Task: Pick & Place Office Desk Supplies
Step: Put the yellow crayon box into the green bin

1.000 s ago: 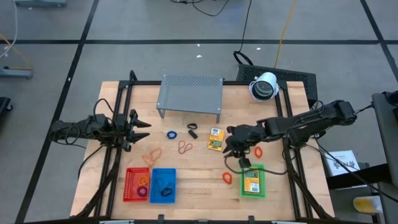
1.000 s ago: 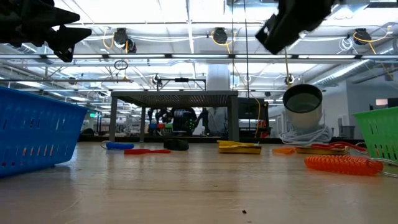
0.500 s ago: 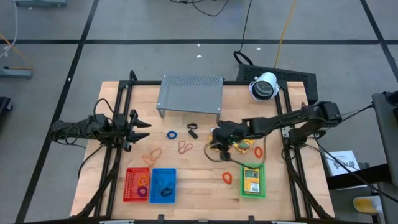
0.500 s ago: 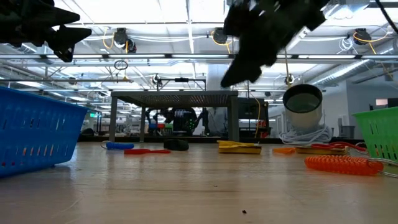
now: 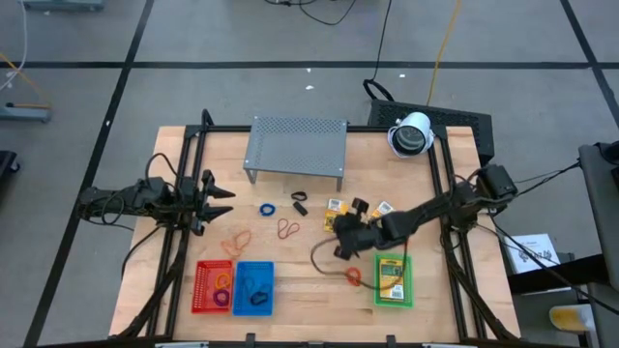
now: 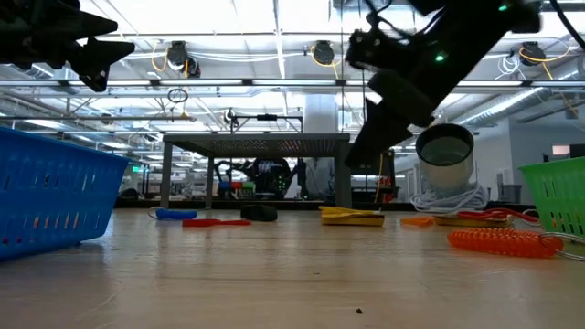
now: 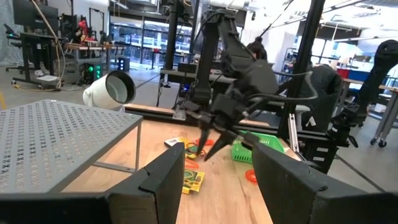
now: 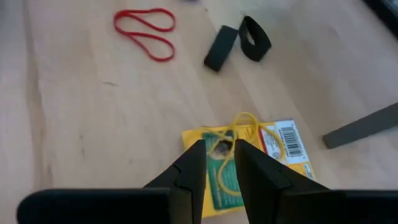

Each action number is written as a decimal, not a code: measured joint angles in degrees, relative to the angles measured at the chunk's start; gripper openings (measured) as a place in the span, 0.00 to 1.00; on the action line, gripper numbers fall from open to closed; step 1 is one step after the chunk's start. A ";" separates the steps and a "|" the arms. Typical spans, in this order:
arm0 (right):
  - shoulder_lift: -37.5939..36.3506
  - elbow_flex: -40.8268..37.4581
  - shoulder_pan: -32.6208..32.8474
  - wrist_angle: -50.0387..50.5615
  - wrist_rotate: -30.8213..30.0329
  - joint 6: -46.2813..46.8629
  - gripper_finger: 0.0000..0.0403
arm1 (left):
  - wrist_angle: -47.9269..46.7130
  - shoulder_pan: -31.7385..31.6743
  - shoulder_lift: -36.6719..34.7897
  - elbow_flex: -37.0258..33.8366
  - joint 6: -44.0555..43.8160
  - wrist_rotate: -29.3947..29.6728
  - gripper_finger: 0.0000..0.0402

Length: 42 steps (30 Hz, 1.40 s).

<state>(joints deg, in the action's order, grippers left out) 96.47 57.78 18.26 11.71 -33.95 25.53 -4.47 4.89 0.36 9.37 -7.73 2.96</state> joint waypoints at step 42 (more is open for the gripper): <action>14.99 15.58 5.08 17.89 2.32 7.30 0.20 | 0.04 0.02 0.00 0.00 0.00 0.00 0.49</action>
<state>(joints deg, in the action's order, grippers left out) 111.46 73.36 23.34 29.60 -31.63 32.83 -4.43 4.91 0.36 9.37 -7.73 2.96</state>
